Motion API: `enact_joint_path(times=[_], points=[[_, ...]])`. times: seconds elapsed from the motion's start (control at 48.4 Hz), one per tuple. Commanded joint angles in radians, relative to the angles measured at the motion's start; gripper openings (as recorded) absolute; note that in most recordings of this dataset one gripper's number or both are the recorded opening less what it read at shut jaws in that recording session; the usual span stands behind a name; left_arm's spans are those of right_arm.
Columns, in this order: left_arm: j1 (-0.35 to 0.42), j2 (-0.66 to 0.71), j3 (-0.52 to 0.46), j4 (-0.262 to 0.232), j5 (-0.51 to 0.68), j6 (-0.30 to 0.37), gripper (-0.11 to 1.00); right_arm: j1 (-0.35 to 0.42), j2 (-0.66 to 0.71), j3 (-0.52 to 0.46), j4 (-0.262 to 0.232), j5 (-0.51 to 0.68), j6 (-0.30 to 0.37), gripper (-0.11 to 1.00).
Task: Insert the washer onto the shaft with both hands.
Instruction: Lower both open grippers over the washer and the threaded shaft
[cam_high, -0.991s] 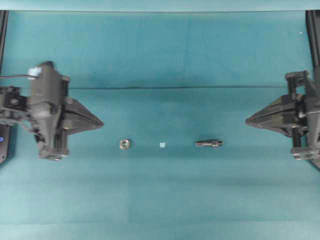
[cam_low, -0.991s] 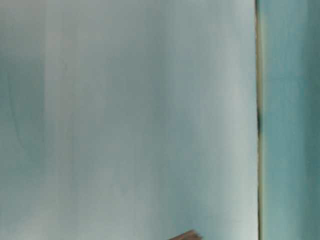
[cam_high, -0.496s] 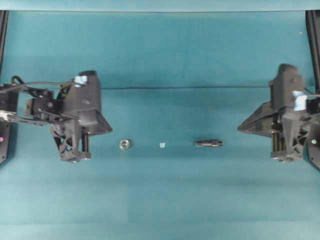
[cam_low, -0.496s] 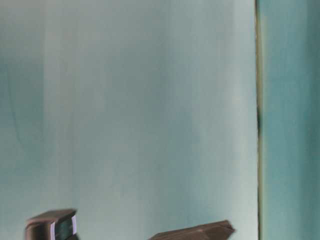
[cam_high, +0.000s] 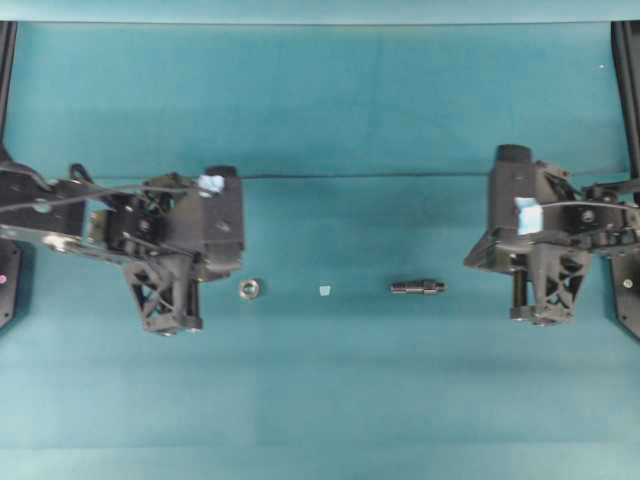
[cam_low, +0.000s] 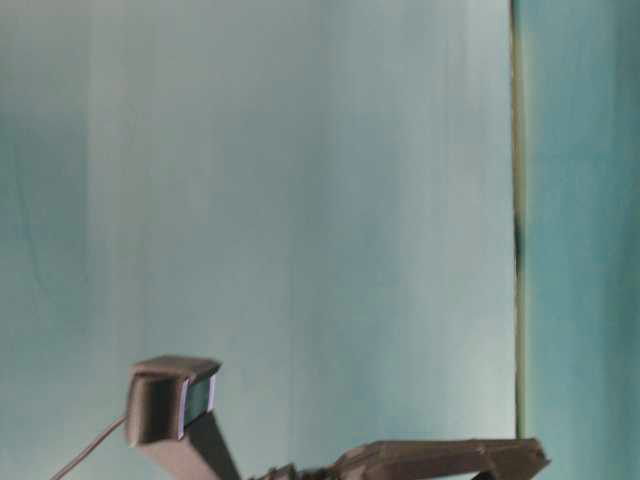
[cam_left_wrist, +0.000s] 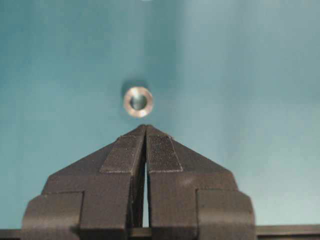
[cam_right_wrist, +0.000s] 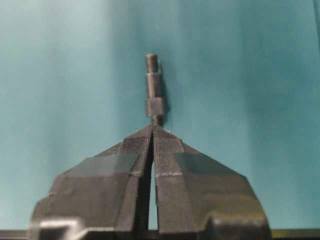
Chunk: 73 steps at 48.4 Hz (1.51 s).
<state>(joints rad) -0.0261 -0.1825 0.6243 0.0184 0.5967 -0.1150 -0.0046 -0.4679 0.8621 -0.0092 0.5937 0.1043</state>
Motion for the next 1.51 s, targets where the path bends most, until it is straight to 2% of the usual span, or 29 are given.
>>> enact_joint_path(times=[0.0, 0.289, 0.64, 0.764, 0.867, 0.97, 1.115, 1.198, 1.26, 1.487], points=[[-0.003, 0.006, -0.029, 0.002, 0.0, 0.0, 0.02, -0.002, 0.02, -0.037, -0.008, 0.015, -0.002, -0.08], [-0.002, 0.048, -0.046, 0.003, 0.037, 0.002, 0.02, -0.002, 0.092, -0.081, -0.018, 0.08, -0.011, -0.08], [-0.003, 0.055, -0.046, 0.003, 0.031, 0.028, 0.02, -0.005, 0.184, -0.118, -0.017, 0.08, -0.054, -0.07], [-0.003, 0.063, -0.046, 0.003, 0.029, 0.032, 0.02, -0.005, 0.209, -0.129, -0.017, 0.069, -0.061, -0.03], [-0.003, 0.074, -0.044, 0.003, 0.031, 0.032, 0.04, -0.005, 0.225, -0.137, -0.018, 0.06, -0.061, 0.06], [-0.003, 0.087, -0.043, 0.003, 0.029, 0.035, 0.24, -0.006, 0.235, -0.135, -0.017, 0.058, -0.058, 0.29], [-0.002, 0.107, -0.043, 0.003, 0.029, 0.038, 0.69, -0.005, 0.245, -0.129, -0.018, 0.058, -0.057, 0.72], [-0.002, 0.117, -0.043, 0.003, 0.028, 0.043, 0.89, -0.005, 0.253, -0.127, -0.023, 0.058, -0.057, 0.92], [-0.002, 0.118, -0.043, 0.003, 0.021, 0.049, 0.96, -0.006, 0.261, -0.13, -0.032, 0.058, -0.054, 0.96], [0.005, 0.132, -0.046, 0.003, 0.009, 0.054, 0.97, -0.006, 0.293, -0.135, -0.041, 0.048, -0.054, 0.94]])
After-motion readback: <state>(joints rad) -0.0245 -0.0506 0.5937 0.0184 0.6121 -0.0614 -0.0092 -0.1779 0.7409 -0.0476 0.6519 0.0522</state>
